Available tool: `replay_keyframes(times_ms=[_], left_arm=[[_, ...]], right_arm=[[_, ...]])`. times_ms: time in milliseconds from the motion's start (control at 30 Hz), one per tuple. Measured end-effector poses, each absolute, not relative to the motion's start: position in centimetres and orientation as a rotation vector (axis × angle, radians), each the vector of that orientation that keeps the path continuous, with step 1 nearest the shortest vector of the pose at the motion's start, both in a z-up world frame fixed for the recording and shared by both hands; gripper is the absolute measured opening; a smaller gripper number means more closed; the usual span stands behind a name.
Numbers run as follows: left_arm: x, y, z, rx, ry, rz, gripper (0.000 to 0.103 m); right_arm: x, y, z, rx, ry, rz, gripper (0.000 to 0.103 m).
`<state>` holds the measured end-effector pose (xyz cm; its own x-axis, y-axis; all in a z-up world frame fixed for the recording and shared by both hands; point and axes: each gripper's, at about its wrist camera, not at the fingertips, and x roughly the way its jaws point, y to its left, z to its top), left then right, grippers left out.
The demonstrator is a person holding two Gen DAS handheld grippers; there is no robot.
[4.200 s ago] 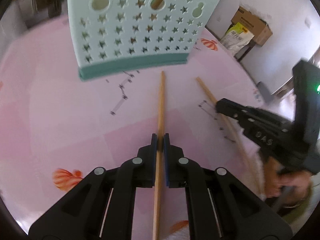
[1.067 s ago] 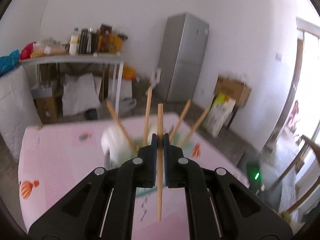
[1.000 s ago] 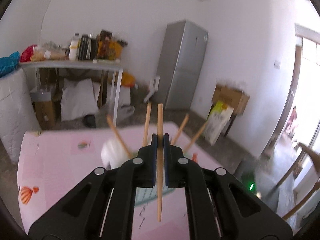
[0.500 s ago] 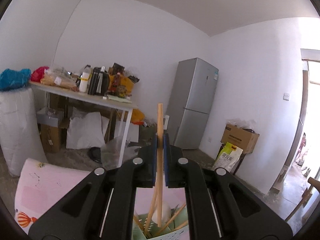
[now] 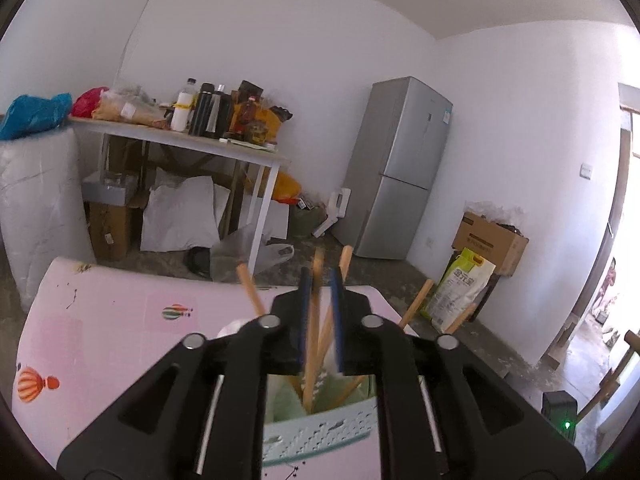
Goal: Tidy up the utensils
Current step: 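Lower the chopstick into the green holder and open the left gripper while the right lifts its chopstick, then lower the right gripper's chopstick into the green holder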
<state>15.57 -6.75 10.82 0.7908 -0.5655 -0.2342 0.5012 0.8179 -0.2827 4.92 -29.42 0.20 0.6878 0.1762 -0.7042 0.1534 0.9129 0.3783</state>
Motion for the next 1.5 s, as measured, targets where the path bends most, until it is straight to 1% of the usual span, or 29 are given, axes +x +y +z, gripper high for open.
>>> replay_keyframes(times_ms=[100,200,467,767,1000,1167,1300,1433,1500], left_arm=[[14.8,-5.6,11.0,-0.22,0.299,-0.576,0.026],[13.9,-4.8,11.2,-0.212,0.287,-0.584,0.033],[11.6,-2.6,10.1,-0.198,0.297,-0.602,0.043],[10.7,-1.1,7.9,-0.167,0.342,-0.617,0.054],[10.8,-0.9,6.2,-0.144,0.393,-0.651,0.064],[11.0,-1.3,5.0,-0.116,0.433,-0.671,0.065],[11.0,-1.8,4.1,-0.09,0.459,-0.678,0.066],[11.1,-2.3,3.4,-0.072,0.482,-0.676,0.066],[11.2,-2.4,3.0,-0.063,0.487,-0.672,0.066]], right_arm=[[4.6,-29.2,0.7,0.429,0.809,0.002,0.007],[4.1,-29.0,1.4,0.432,0.785,-0.008,0.006],[2.5,-28.9,5.4,0.434,0.657,-0.03,0.006],[1.8,-29.3,14.1,0.395,0.377,-0.007,0.006],[4.0,-28.5,20.8,0.32,0.184,0.059,0.006],[6.8,-27.9,23.4,0.293,0.128,0.091,0.006],[8.7,-27.4,23.8,0.286,0.103,0.117,0.006],[10.2,-26.6,22.6,0.267,0.089,0.136,0.006],[11.1,-26.0,20.5,0.245,0.105,0.145,0.006]])
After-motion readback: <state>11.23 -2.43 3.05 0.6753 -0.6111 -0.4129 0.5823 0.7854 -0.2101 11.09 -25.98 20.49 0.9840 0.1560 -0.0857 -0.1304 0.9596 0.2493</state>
